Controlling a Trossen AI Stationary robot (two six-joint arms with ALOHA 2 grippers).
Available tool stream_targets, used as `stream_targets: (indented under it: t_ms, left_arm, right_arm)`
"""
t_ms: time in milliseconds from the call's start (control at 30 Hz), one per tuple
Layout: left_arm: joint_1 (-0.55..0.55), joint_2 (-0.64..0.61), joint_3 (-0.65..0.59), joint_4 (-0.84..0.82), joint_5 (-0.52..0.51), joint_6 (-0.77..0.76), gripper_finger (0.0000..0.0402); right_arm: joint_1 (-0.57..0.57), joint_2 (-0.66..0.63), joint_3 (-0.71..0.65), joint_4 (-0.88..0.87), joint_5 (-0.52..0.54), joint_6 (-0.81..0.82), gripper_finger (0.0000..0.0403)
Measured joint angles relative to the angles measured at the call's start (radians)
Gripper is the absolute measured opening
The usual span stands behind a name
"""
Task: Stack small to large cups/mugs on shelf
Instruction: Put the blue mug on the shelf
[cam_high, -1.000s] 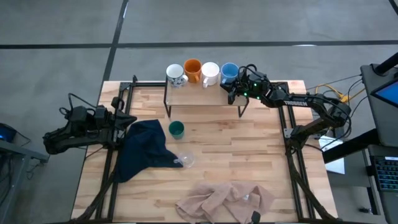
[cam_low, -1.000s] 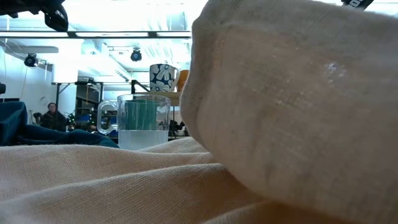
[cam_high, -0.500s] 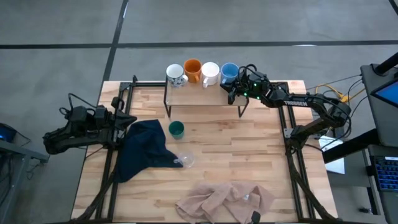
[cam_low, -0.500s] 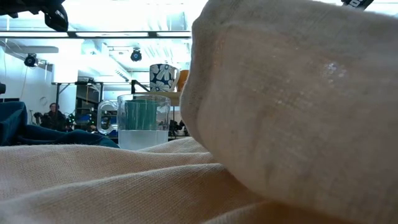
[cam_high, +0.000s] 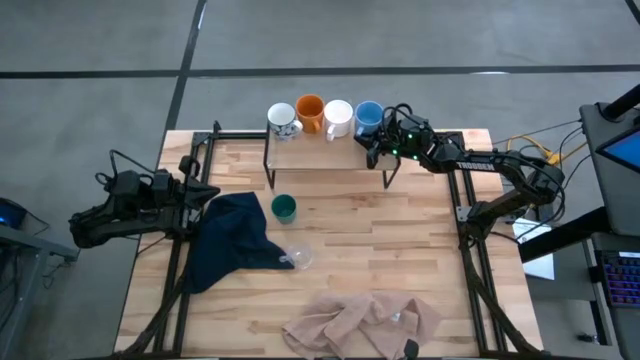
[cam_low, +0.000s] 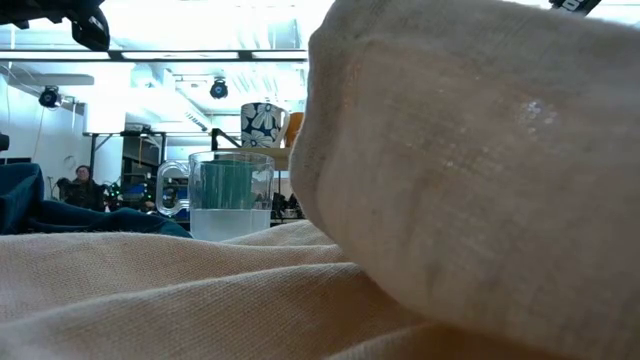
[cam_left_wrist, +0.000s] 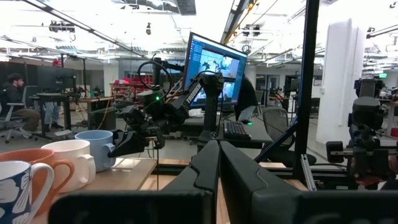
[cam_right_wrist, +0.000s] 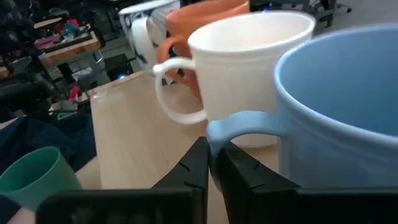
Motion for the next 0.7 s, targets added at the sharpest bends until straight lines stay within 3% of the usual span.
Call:
stream_targets:
  t_ms: [333,700]
  left_arm:
    - [0.0,0.0,0.0,0.0,0.0,-0.001,0.0]
    - [0.0,0.0,0.0,0.0,0.0,-0.002,0.0]
  right_arm:
    - [0.0,0.003,-0.003,-0.013,0.0,-0.01,0.0089]
    - [0.0,0.003,-0.003,-0.004,0.004,-0.029,0.0107]
